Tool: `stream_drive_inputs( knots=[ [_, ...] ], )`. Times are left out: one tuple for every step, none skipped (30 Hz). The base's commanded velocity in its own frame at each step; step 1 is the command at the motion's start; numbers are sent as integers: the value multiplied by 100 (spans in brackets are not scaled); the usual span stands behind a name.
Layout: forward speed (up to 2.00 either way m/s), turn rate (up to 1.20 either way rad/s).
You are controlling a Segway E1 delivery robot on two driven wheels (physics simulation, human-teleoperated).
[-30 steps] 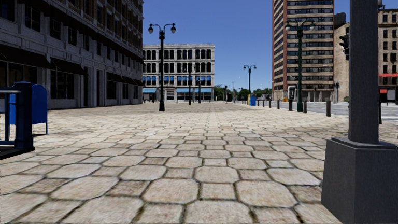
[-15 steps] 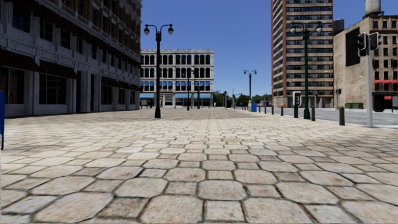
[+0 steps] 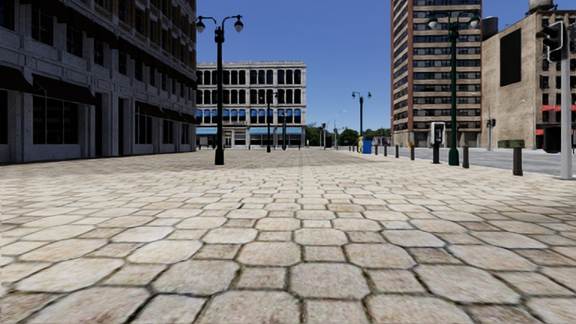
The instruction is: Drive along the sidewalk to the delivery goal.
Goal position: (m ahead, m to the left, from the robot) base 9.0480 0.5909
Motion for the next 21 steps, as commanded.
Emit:
stream_drive_inputs(
  knots=[
    [200,0],
    [200,0],
    [200,0],
    [200,0],
    [200,0],
    [200,0],
    [200,0],
    [200,0],
    [200,0],
    [200,0],
    [200,0],
    [200,0],
    [200,0],
    [200,0],
    [200,0],
    [200,0],
    [200,0],
    [200,0],
    [200,0],
    [200,0],
    [200,0]
  ],
)
